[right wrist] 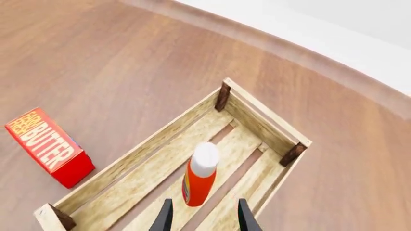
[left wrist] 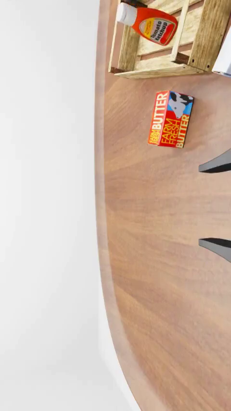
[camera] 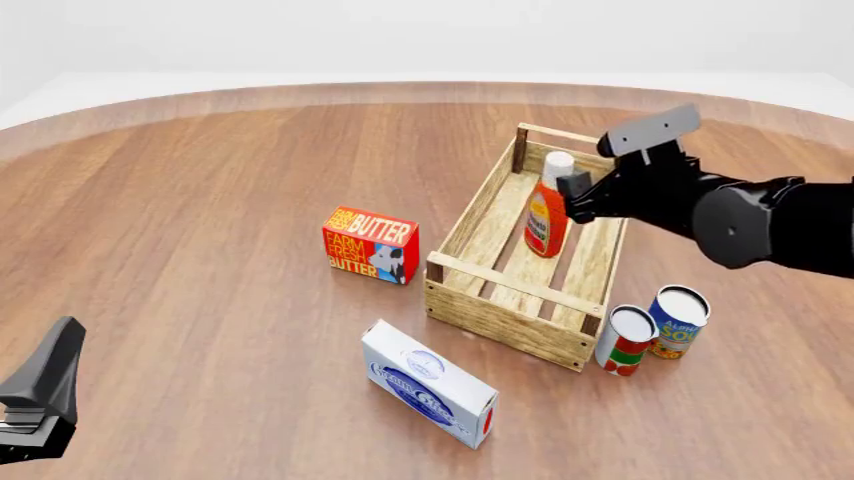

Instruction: Pick up the ketchup, and put it in the wooden tray.

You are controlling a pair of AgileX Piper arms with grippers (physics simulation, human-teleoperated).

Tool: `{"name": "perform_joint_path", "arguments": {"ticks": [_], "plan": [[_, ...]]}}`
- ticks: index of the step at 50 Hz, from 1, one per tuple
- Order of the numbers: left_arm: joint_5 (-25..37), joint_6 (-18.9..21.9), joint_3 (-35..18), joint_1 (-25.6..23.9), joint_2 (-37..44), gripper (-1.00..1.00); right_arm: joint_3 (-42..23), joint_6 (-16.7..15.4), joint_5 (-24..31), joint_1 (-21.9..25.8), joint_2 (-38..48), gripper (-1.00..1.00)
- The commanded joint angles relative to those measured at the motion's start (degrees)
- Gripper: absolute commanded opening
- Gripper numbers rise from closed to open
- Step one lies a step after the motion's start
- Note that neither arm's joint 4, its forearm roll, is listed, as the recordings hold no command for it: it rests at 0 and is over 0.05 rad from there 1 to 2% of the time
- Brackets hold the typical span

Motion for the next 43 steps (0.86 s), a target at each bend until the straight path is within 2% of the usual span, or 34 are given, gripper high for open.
{"name": "perform_joint_path", "arguments": {"ticks": [1,22,28,43], "plan": [[0.0,0.0,0.0,0.0,0.0,1.0,6.28,-0.02,-0.07,-0.82,-6.72,1.0],[0.0,0.0,0.0,0.0,0.0,1.0,18.28,2.69,1.74,-3.62,-20.92,1.0],[0.0,0.0,0.0,0.0,0.0,1.0,22.82,3.24,0.31,-4.37,-23.33,1.0],[0.0,0.0,0.0,0.0,0.0,1.0,28.3,6.24,6.09,-6.23,-34.87,1.0]]}}
